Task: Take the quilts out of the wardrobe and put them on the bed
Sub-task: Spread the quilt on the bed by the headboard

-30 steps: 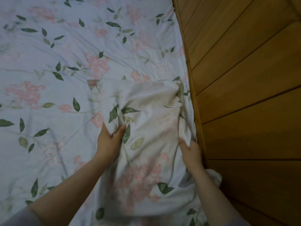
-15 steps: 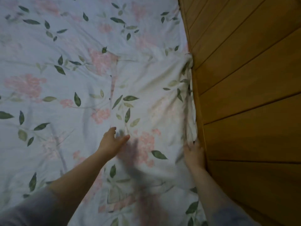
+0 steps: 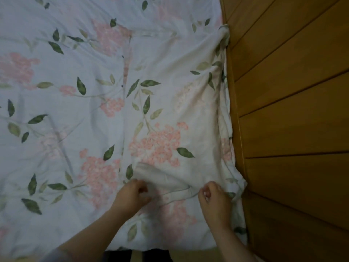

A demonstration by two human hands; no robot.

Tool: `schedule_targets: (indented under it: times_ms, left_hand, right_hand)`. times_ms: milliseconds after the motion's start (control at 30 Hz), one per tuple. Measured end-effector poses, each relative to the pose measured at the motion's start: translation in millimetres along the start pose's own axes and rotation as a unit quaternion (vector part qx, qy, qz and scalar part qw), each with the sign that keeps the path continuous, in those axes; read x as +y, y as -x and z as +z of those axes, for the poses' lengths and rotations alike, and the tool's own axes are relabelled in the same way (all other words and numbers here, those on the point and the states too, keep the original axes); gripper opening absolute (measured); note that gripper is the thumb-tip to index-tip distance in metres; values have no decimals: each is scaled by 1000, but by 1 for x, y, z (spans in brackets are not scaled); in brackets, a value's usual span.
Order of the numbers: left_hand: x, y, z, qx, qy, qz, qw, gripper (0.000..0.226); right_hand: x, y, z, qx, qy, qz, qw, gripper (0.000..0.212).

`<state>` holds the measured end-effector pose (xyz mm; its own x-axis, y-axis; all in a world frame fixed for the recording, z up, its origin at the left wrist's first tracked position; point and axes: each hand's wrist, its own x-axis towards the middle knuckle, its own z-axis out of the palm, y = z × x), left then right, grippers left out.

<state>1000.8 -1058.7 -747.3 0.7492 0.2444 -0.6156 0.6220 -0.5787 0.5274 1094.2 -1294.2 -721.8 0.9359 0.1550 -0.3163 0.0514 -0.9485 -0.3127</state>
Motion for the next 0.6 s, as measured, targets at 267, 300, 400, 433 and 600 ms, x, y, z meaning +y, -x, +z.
schedule_targets:
  times_ms: [267, 300, 400, 433, 600]
  left_hand:
    - [-38, -9, 69, -27, -170, 87, 981, 67]
    - [-38, -12, 72, -12, -183, 84, 979, 64]
    - [-41, -23, 80, 43, -188, 94, 977, 38]
    - [-42, -26, 78, 51, -173, 94, 979, 30]
    - [-54, 3, 48, 22, -122, 116, 986, 11]
  right_hand:
    - [19, -13, 53, -88, 167, -70, 980, 79]
    - [20, -19, 57, -78, 182, -89, 976, 75]
    - [24, -36, 70, 11, 204, -155, 967, 42]
    - [23, -40, 70, 33, 198, -175, 964, 30]
    - [32, -11, 59, 27, 111, -232, 966, 10]
